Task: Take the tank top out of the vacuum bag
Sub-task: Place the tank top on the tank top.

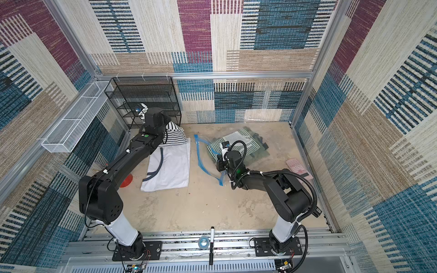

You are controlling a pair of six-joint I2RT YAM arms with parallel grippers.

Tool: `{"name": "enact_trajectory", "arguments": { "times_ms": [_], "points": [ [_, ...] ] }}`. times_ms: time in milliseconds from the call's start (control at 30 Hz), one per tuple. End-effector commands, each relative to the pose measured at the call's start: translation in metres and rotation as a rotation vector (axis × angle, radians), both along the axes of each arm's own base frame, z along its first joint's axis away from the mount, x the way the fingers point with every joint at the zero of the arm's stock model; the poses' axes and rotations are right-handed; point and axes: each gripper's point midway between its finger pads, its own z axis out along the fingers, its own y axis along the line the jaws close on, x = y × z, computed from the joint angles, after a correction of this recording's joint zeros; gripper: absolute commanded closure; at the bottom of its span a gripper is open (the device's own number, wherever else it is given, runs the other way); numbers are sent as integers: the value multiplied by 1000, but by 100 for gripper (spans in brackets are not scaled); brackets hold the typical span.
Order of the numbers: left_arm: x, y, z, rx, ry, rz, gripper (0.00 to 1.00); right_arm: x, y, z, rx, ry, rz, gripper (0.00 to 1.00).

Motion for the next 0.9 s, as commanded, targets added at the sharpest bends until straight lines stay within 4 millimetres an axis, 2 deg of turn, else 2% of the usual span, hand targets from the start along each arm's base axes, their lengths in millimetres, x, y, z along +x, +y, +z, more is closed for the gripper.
{"name": "enact_trajectory", "arguments": {
  "times_ms": [0, 233, 400, 600, 867],
  "points": [
    [18, 3, 18, 8, -85, 5, 100, 2, 3, 4, 8, -14, 9, 100],
    [57, 7, 8, 37, -95, -26, 100, 3, 4, 3, 6, -11, 10, 100],
    [69, 6, 12, 55, -108, -55, 100, 3, 4, 3, 4, -11, 11, 100],
    [67, 8, 3, 87, -89, -63, 100, 2, 5, 3, 7, -9, 14, 100],
    [43, 15, -25, 90, -44, -63, 100, 3, 5, 3, 8, -9, 16, 100]
  ]
}}
